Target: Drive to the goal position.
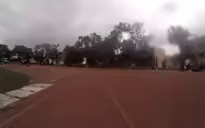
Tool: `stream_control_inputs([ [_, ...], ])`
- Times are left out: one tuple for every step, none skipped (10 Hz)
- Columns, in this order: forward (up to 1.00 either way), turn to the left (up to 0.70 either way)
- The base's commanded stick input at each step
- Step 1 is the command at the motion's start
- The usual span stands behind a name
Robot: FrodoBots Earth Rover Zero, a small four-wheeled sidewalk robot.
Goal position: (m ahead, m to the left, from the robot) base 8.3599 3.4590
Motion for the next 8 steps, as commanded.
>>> stream_control_inputs([
  [0.7,0.07],
  [0.7,0.01],
  [0.7,0.0],
  [0.7,0.0],
  [0.7,0.0],
  [0.7,0.0],
  [0.7,0.0],
  [0.7,0.13],
])
